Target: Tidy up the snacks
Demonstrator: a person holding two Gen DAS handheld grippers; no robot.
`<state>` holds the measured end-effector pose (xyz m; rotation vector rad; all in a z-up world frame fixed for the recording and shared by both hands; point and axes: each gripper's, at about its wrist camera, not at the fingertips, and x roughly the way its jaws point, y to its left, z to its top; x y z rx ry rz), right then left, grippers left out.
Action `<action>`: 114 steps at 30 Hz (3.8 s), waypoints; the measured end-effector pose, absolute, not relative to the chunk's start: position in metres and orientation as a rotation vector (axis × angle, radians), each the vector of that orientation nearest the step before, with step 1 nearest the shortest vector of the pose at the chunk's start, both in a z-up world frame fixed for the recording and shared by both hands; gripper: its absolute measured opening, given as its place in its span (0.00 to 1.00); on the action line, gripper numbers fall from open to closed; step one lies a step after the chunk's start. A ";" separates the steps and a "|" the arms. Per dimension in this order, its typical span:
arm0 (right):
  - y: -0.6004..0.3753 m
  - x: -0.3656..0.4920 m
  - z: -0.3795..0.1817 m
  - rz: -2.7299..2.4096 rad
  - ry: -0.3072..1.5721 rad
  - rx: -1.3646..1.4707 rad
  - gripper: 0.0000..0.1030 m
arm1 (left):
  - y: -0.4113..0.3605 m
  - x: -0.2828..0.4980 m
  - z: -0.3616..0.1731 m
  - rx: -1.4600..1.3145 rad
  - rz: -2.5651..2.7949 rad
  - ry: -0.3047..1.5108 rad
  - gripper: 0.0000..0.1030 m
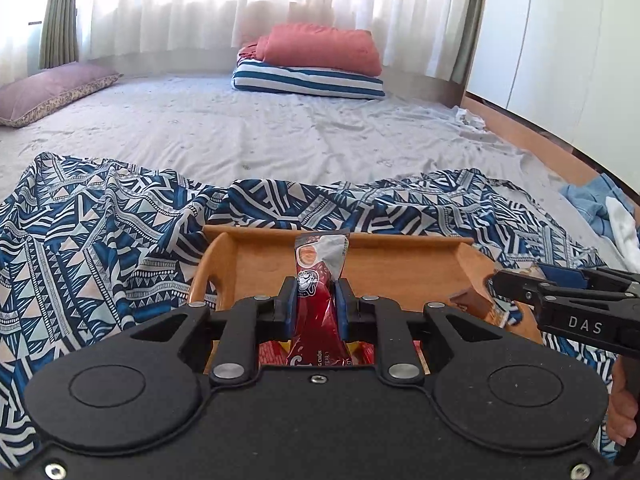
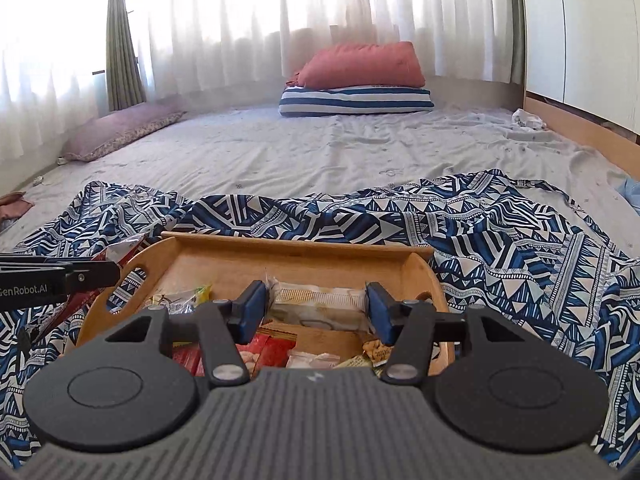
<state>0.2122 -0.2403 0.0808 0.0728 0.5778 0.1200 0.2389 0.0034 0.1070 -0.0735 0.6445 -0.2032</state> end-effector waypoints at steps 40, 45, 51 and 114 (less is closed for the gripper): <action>-0.225 0.290 0.015 0.117 0.739 0.112 0.57 | -0.001 0.328 0.039 -0.079 -0.092 0.769 0.18; -0.224 0.290 0.011 0.117 0.744 0.109 0.57 | 0.000 0.328 0.032 -0.079 -0.085 0.781 0.18; -0.223 0.291 0.007 0.116 0.751 0.104 0.57 | 0.000 0.328 0.030 -0.081 -0.083 0.782 0.19; -0.227 0.230 0.065 0.105 0.606 0.071 1.00 | 0.017 0.250 0.088 -0.053 -0.113 0.698 0.97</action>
